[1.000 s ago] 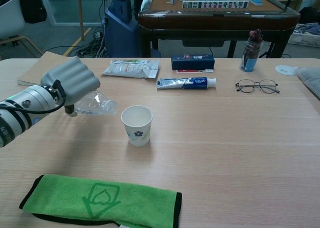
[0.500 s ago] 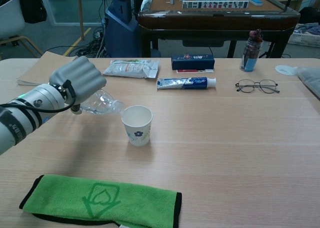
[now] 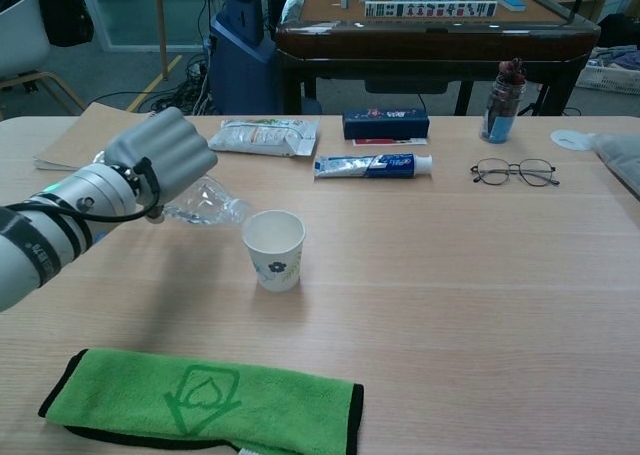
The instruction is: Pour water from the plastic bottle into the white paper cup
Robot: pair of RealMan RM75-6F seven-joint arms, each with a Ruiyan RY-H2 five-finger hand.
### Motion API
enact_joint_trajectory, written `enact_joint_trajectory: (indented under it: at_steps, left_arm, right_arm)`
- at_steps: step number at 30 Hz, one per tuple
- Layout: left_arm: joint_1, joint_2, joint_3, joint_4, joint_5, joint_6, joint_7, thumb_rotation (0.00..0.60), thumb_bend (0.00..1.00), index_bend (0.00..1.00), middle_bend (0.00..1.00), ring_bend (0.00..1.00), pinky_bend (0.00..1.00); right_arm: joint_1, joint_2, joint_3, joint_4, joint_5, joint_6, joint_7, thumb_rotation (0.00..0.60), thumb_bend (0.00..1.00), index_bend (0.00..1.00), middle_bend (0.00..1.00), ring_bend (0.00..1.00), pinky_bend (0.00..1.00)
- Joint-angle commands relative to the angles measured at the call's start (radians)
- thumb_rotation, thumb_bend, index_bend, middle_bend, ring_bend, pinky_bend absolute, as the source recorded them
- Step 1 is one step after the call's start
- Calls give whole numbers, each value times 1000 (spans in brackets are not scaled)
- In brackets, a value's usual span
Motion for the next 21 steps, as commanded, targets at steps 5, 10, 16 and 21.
enact_joint_trajectory:
  at_steps: [5,10,16,21]
  left_arm:
    - [-5,-11,8,12,-1,17,14,600,24,622,584,515,695]
    - [-6,-12,13,12,-3,31,24,600,24,623,586,517,696]
    - [-3,-12,21,10,-5,48,43,600,24,625,587,519,696]
    - [-2,-13,27,7,-6,59,56,600,24,625,587,520,697]
  right_arm:
    - [0,0,0,0,-1,-1,-1,600,0,203,248,230,504]
    - [0,-1,0,1,0,-2,-2,600,0,203,248,230,504]
    - [-1,-1,0,-1,-3,1,-3,600,0,203,248,230,504]
    - [-2,-1,-1,-1,-4,3,-6,600,0,203,248,231,504]
